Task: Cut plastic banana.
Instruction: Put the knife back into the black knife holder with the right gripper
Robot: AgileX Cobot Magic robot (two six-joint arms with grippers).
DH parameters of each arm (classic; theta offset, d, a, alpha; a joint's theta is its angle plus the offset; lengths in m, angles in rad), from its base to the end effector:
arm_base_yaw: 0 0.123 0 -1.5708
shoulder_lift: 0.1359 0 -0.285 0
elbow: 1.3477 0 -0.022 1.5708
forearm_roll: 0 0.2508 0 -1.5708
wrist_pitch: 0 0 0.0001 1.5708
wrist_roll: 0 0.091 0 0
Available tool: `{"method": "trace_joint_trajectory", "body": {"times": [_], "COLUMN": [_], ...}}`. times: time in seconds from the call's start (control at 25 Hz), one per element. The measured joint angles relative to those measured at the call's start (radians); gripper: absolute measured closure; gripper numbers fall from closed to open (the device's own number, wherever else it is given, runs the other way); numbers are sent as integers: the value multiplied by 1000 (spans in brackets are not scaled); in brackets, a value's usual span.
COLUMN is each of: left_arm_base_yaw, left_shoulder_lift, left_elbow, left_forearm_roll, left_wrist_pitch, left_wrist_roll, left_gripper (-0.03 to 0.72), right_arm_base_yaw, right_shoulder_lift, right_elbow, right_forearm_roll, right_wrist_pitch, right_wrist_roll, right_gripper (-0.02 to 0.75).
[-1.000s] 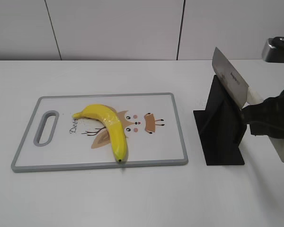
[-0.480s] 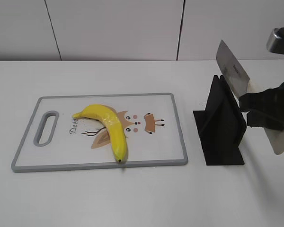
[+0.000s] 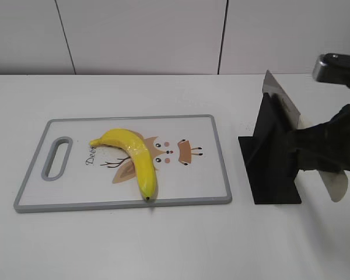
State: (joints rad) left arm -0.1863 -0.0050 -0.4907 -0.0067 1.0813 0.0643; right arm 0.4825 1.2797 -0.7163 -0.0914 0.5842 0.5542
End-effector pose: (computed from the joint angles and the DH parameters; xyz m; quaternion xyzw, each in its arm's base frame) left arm -0.0054 0.0005 0.2730 0.1076 0.8529 -0.0345 0.5097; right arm 0.2089 0.1042 0.2299 0.0042 0.9671 0.0954 0.2359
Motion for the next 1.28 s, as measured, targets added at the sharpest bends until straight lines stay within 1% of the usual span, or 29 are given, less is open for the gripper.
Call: {"method": "trace_joint_trajectory", "body": {"times": [0.16,0.32,0.36,0.4,0.56,0.64,0.68,0.84,0.92,1.04,1.08,1.28], "left_arm_base_yaw": [0,0,0,0,0,0,0,0,0,0,0,0], "left_shoulder_lift": [0,0,0,0,0,0,0,0,0,0,0,0], "left_elbow": [0,0,0,0,0,0,0,0,0,0,0,0], "left_forearm_roll": [0,0,0,0,0,0,0,0,0,0,0,0], "left_wrist_pitch": [0,0,0,0,0,0,0,0,0,0,0,0], "left_wrist_roll": [0,0,0,0,0,0,0,0,0,0,0,0], "left_gripper": [211,211,211,211,211,211,211,201,158,70,55,41], "right_arm_base_yaw": [0,0,0,0,0,0,0,0,0,0,0,0], "right_shoulder_lift": [57,59,59,59,59,59,59,30,-7,-85,-115,-254], "right_elbow": [0,0,0,0,0,-1,-5,-46,-72,-86,-87,-66], "right_forearm_roll": [0,16,17,17,18,18,18,18,20,34,40,84], "right_wrist_pitch": [0,0,-1,-2,-2,0,7,54,61,66,79,178], "right_wrist_roll": [-7,-58,-66,-71,-78,-80,-80,-93,-152,-292,-332,-487], "right_gripper": [570,563,535,483,249,189,174,155,155,155,155,153]}}
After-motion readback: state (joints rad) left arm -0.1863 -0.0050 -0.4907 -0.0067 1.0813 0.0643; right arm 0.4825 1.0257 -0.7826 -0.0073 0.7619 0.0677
